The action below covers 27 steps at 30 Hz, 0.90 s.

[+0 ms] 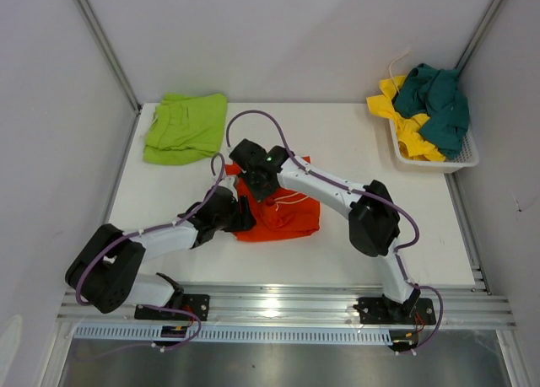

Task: Fold and stack the shorts
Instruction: Fold the shorts

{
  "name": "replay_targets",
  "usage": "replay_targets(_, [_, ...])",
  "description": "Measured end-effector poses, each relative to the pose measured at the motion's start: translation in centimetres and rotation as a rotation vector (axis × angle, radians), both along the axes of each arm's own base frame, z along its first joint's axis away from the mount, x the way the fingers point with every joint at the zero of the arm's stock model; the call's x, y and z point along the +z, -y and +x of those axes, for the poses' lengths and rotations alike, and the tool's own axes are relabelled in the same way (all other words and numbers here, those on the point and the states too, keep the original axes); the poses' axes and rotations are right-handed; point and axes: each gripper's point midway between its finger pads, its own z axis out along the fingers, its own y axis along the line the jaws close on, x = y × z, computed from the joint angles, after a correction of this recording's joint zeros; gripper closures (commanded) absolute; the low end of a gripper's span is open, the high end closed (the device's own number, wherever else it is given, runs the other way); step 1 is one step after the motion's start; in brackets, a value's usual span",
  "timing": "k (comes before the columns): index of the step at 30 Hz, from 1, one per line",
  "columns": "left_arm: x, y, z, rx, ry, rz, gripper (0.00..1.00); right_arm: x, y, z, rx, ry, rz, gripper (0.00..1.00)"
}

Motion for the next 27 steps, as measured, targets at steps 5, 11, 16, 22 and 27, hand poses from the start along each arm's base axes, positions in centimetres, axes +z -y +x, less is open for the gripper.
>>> replay_targets(5, [0.0, 0.0, 0.0, 0.001, 0.001, 0.003, 0.39, -0.9, -0.7, -0.7, 0.021, -0.013, -0.012, 1.00])
replay_targets(11, [0.0, 0.0, -0.1, 0.002, 0.002, 0.006, 0.40, -0.7, -1.7, -0.8, 0.035, -0.010, 0.010, 1.00])
replay_targets(16, [-0.1, 0.0, -0.1, 0.017, -0.003, 0.002, 0.41, -1.1, -2.4, -0.5, 0.026, -0.011, 0.024, 0.67])
replay_targets(22, [0.0, -0.5, -0.6, 0.065, -0.032, -0.008, 0.32, -1.5, -2.4, 0.5, -0.007, -0.001, 0.040, 0.47])
replay_targets(27, [0.5, -1.6, -2.6, 0.057, -0.066, 0.018, 0.17, -1.2, -2.3, 0.3, -0.005, -0.006, 0.094, 0.40])
